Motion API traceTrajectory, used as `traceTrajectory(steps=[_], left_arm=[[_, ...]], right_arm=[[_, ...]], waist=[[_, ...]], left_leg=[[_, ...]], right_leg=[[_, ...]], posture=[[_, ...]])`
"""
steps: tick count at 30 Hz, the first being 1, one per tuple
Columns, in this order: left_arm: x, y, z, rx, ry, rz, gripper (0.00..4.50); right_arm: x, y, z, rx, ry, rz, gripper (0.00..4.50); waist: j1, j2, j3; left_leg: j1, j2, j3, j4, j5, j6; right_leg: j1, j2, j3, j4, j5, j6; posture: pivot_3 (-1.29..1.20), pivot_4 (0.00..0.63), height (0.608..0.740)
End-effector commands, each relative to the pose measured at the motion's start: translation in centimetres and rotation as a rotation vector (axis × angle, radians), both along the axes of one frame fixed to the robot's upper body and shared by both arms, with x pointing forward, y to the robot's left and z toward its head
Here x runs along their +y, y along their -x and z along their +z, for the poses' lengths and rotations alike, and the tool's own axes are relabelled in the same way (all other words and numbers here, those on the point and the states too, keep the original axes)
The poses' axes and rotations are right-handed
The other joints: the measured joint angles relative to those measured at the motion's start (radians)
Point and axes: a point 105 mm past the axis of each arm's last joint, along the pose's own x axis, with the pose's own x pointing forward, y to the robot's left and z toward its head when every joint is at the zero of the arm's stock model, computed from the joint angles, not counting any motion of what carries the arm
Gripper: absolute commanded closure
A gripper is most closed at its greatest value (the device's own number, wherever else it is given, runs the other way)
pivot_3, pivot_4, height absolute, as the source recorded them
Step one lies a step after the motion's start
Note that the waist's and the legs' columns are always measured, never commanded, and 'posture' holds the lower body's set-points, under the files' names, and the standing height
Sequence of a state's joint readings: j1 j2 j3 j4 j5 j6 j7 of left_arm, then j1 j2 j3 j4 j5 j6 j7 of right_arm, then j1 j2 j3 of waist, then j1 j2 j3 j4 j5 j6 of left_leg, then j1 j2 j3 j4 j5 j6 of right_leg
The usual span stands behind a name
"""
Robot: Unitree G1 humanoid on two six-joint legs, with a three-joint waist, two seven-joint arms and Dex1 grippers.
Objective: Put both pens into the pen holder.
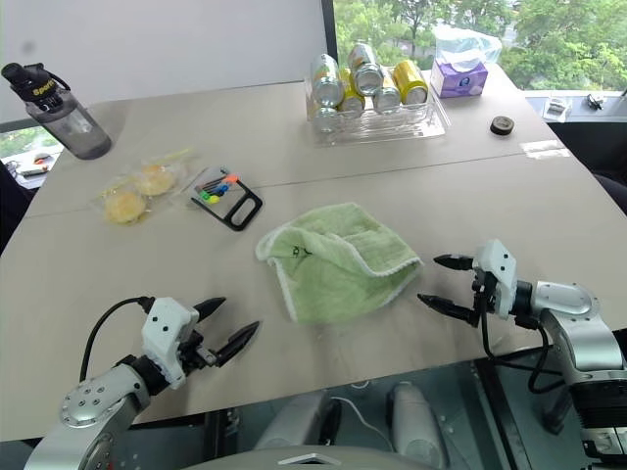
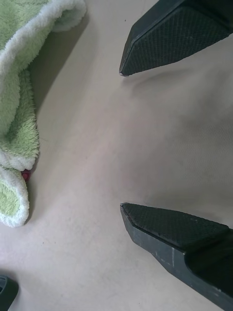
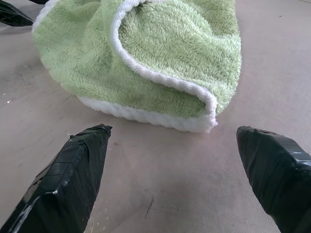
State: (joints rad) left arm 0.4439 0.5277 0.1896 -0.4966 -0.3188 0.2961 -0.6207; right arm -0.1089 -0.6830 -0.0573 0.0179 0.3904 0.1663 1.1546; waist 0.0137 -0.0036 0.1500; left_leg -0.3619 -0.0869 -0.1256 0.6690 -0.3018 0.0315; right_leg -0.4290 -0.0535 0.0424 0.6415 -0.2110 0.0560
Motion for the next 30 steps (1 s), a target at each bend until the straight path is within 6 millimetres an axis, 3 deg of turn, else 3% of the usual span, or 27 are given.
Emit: traceTrajectory(steps=[1, 7, 12, 14, 17, 19, 24, 27, 30], left_arm=[[0.1, -0.1, 1.2, -0.046, -0.006, -0.013, 0.21], [0.2, -0.1, 1.3, -0.049, -0.009, -0.014, 0.21], [0.3, -0.1, 2.1, -0.065, 0.000, -0.036, 0.21], [0.3, 0.2, 2.9, -0.040, 0.052, -0.081, 0.21], [1.2, 0.3, 4.6, -0.034, 0.027, -0.174, 0.21], [1.5, 0.3, 5.6, -0.043, 0.025, -0.205, 0.21], [1.5, 0.7, 8.4, -0.069, 0.030, -0.280, 0.21], [1.5, 0.7, 8.8, -0.072, 0.009, -0.291, 0.21], [1.3, 0.7, 9.0, -0.081, 0.010, -0.288, 0.21]], right_arm=[[-0.2, -0.1, 1.2, -0.052, 0.001, 0.000, 0.03], [0.0, -0.2, 1.4, -0.039, 0.010, 0.004, 0.03], [1.9, -0.7, 3.4, -0.094, 0.022, 0.040, 0.03], [3.6, -1.0, 4.5, -0.122, 0.026, 0.069, 0.03], [8.3, -1.3, 6.2, -0.177, 0.000, 0.130, 0.03], [9.8, -1.7, 6.5, -0.223, 0.019, 0.135, 0.03], [12.9, -2.6, 4.4, -0.232, 0.131, 0.186, 0.03], [13.2, -4.0, 2.8, -0.228, 0.242, 0.147, 0.03], [13.3, -4.4, 2.7, -0.208, 0.253, 0.129, 0.03]], waist=[[0.000, 0.000, 0.000], [0.000, 0.000, 0.000], [-0.002, 0.000, 0.000], [-0.003, 0.000, 0.000], [-0.005, 0.000, 0.001], [-0.006, -0.001, 0.001], [0.001, -0.002, 0.002], [-0.002, -0.002, 0.002], [-0.003, -0.001, 0.003]], left_leg=[[0.000, 0.000, 0.000, 0.000, 0.000, 0.000], [0.000, 0.000, 0.000, 0.000, 0.000, 0.000], [0.000, 0.000, 0.000, 0.000, 0.000, 0.000], [0.000, 0.000, 0.000, 0.000, 0.000, 0.000], [0.000, 0.001, -0.001, 0.000, 0.000, 0.000], [0.000, 0.001, -0.001, 0.000, 0.000, 0.000], [-0.002, -0.001, -0.001, 0.000, 0.000, 0.000], [-0.003, -0.001, -0.001, 0.000, -0.001, 0.001], [-0.002, 0.000, -0.001, -0.001, 0.000, 0.000]], right_leg=[[0.000, 0.000, 0.000, 0.000, 0.000, 0.000], [0.000, 0.000, 0.000, 0.000, 0.000, 0.000], [0.000, 0.000, 0.000, 0.000, 0.000, 0.000], [0.000, 0.000, 0.000, 0.000, 0.000, 0.000], [-0.001, 0.001, -0.001, 0.000, 0.000, 0.000], [0.000, 0.001, -0.001, 0.000, 0.000, 0.000], [-0.001, 0.000, -0.002, -0.002, 0.000, 0.000], [-0.001, 0.000, -0.002, -0.003, 0.000, 0.000], [-0.002, 0.000, -0.001, -0.003, 0.000, 0.000]], posture=[[0.00, 0.150, 0.739], [0.00, 0.150, 0.739], [0.00, 0.150, 0.739], [0.00, 0.150, 0.739], [0.00, 0.150, 0.739], [0.00, 0.150, 0.739], [0.00, 0.150, 0.739], [0.00, 0.150, 0.739], [0.00, 0.150, 0.739]])
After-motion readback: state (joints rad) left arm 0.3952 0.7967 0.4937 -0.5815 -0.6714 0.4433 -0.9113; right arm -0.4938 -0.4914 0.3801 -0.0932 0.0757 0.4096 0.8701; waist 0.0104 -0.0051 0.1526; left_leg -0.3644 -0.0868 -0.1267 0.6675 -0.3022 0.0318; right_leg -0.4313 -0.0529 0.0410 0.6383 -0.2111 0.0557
